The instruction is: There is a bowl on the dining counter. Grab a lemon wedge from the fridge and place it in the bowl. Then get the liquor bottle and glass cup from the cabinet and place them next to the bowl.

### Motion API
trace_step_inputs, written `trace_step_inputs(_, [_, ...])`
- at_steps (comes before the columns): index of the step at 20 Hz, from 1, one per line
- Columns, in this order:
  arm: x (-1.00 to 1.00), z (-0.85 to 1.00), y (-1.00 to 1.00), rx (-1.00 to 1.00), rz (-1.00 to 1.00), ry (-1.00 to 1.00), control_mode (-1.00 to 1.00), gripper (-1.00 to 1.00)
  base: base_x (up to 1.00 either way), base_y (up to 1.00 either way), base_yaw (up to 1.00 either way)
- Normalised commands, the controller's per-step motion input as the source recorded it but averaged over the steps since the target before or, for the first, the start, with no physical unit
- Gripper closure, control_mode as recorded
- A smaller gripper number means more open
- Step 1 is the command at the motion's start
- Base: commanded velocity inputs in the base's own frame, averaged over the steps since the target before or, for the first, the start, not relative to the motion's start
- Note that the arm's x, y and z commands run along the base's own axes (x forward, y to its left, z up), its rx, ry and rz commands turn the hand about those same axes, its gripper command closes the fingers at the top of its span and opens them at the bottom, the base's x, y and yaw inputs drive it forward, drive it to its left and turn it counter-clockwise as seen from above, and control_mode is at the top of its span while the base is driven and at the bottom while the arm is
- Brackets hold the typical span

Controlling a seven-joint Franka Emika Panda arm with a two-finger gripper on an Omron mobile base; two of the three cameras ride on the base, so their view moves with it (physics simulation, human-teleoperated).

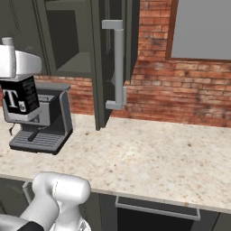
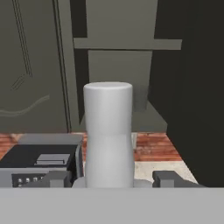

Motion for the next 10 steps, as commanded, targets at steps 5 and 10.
trace_step_inputs(5, [0.0,-0.05,0.0,0.0,0.0,0.05,-1.0,1.0,0.0,0.0,0.0])
trace_step_inputs(10, [-0.03,-0.01,0.0,0.0,0.0,0.0,1.0,1.0,-0.71,0.0,0.0])
